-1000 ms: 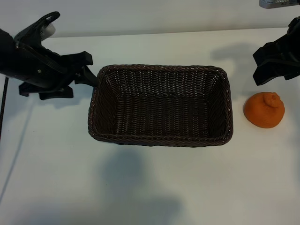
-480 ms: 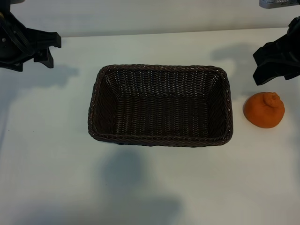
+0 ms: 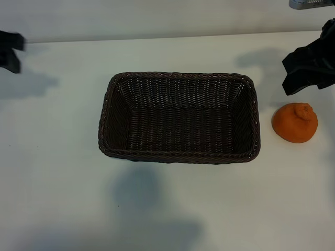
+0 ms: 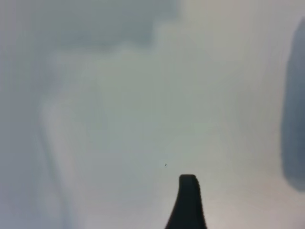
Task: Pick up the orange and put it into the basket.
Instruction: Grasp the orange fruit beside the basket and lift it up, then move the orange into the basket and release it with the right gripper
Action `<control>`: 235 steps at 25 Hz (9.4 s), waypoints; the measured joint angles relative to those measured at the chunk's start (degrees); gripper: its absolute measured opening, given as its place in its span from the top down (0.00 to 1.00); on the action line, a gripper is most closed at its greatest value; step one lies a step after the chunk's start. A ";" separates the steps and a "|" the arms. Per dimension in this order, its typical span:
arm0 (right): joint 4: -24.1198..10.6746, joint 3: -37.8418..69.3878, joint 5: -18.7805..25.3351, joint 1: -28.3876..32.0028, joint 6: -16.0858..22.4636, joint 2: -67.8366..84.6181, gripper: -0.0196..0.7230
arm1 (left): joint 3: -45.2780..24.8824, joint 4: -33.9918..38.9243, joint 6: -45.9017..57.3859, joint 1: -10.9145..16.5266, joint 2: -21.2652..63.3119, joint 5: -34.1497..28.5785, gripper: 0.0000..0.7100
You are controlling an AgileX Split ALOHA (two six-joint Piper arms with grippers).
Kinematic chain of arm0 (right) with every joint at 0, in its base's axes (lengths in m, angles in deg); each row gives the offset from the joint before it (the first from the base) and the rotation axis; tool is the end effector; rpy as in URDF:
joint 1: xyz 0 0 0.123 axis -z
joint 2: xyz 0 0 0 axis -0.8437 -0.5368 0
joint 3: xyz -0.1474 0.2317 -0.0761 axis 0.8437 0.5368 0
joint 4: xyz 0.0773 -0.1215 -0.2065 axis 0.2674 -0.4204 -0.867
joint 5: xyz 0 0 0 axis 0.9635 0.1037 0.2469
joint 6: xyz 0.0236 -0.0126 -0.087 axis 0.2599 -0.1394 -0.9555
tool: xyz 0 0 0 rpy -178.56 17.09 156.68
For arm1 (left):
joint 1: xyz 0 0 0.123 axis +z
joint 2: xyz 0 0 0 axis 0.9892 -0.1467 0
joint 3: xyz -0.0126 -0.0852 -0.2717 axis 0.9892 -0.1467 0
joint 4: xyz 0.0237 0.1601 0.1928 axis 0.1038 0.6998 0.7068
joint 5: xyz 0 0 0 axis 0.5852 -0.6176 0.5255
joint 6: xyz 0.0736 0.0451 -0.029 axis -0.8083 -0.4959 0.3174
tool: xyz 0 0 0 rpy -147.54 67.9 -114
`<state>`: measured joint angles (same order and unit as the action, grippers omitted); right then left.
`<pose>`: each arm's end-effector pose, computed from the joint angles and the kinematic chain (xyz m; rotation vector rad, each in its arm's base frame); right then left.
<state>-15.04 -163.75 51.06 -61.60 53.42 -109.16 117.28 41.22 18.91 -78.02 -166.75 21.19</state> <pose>0.2937 0.0423 0.3205 -0.2126 2.8193 0.3424 0.3168 0.0107 0.3300 -0.0769 2.6341 -0.1165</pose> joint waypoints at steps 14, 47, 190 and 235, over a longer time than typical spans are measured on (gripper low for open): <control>0.00 -0.07 -0.11 0.00 -0.01 0.00 0.21 | 0.06 -6.87 -8.99 0.80 23.02 -2.93 0.16; 0.00 -0.07 -0.01 0.00 -0.17 0.00 0.21 | -40.94 2.93 -0.18 0.80 85.11 -8.73 0.16; -14.12 -0.50 -11.17 2.90 10.55 -27.80 0.85 | -48.40 7.77 2.45 0.80 87.08 -5.78 0.22; -7.45 -0.93 -14.37 -22.20 10.50 -8.96 0.86 | -48.40 7.77 2.45 0.80 87.08 -5.78 0.22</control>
<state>-22.49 -164.68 36.68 -83.80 63.92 -118.12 68.88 48.99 21.36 -77.22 -79.67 15.41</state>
